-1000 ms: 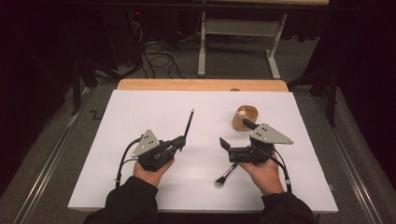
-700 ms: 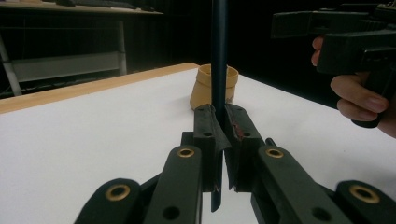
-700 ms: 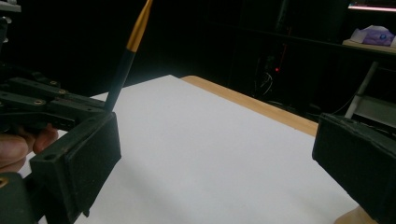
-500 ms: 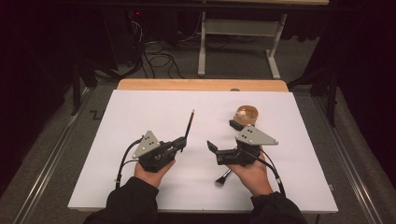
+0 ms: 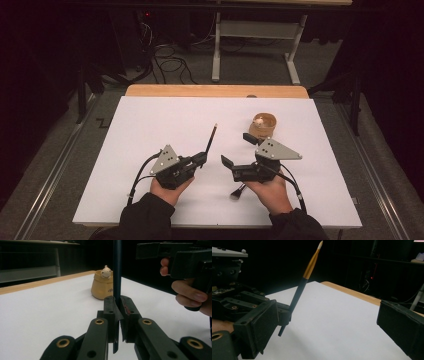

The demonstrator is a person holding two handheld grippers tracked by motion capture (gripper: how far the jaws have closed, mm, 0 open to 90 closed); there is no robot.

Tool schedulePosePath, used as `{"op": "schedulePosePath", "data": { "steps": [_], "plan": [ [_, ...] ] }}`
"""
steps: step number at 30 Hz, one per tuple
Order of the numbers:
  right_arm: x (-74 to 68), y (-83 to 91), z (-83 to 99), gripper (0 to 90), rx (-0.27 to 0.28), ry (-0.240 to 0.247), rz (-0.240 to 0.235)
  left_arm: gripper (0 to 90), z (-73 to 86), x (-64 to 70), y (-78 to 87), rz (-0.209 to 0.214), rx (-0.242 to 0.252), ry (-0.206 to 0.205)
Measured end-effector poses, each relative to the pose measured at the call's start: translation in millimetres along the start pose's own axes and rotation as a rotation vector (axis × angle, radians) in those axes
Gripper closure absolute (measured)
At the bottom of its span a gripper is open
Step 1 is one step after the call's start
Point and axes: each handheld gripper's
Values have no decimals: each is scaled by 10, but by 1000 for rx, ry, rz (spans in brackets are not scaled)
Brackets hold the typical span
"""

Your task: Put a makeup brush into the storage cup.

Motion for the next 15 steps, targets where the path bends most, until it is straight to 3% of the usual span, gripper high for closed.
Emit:
{"op": "schedulePosePath", "data": {
  "steps": [7, 15],
  "plan": [
    [-45, -23, 22, 71, 6, -47, -50, 844, 14, 33, -20, 13, -1, -2],
    [-45, -21, 29, 101, 26, -103, -72, 844, 43, 93, -56, 24, -5, -16]
  ]
}}
Point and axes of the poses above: each handheld gripper's, and its own axes: y roughly backward along the jaws, z roughly out of its underside, x roughly to its right, and after that the axes turned 5 degrees about -y, right-handed
